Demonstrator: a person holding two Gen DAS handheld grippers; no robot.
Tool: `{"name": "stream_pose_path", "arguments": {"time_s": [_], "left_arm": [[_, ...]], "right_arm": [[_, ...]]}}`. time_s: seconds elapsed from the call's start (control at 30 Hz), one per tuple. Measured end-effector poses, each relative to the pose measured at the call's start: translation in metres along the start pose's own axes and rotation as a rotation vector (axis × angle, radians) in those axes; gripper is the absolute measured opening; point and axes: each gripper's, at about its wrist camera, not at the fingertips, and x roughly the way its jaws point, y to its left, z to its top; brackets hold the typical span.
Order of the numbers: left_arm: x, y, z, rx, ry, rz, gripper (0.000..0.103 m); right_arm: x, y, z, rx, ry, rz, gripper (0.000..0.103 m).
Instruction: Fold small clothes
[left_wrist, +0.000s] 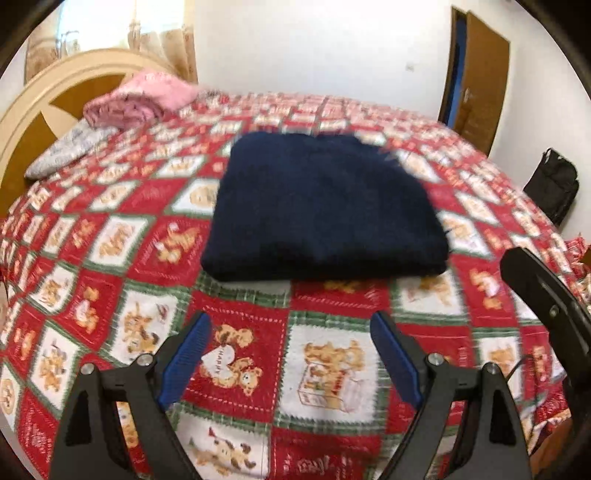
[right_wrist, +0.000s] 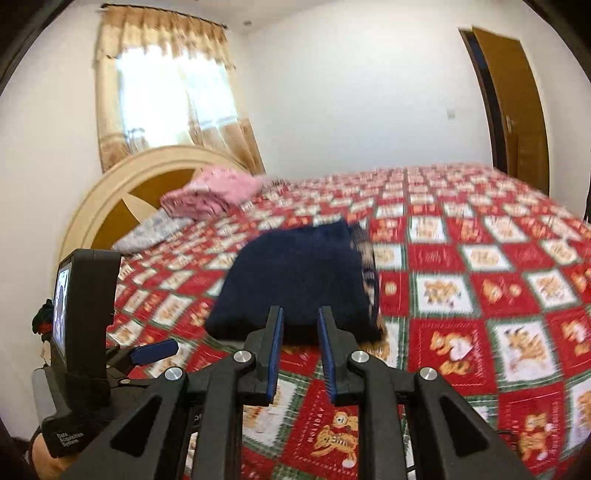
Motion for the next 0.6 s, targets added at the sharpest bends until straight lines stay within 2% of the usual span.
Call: {"name": "stream_pose_path", "arguments": {"time_s": [0.1,0.3,0.43,0.5,0.6], "left_arm": [[-0.033,-0.002,0.005,0.021,-0.092,-0.02,0.09],[-0.101,-0.001,0.015,0.068,-0.287,-0.007,0.091],[-0.142,-0.003,0.016,0.079,-0.39,0.001,0.097],[-0.157,-0.003,0.017,0.082,-0.426,-0.013,0.102],[-0.17,-0.007,0.016,0.085,-0.466,-0.023,0.103]], "right_arm": [[-0.043,0.016,0.016,-0.05,-0.087,-0.016,0.02],[-0.131,0.052,0.054,-0.095,-0.241,-0.026,0.02],[-0.173,0.066,0.066,-0.107,-0.271,-0.03,0.02],[-0.185,0.073,0.065,-0.138,-0.292,-0.057,0.021],[-0.195,0.081,0.058,-0.207,-0.36,-0.151,0.021]]}}
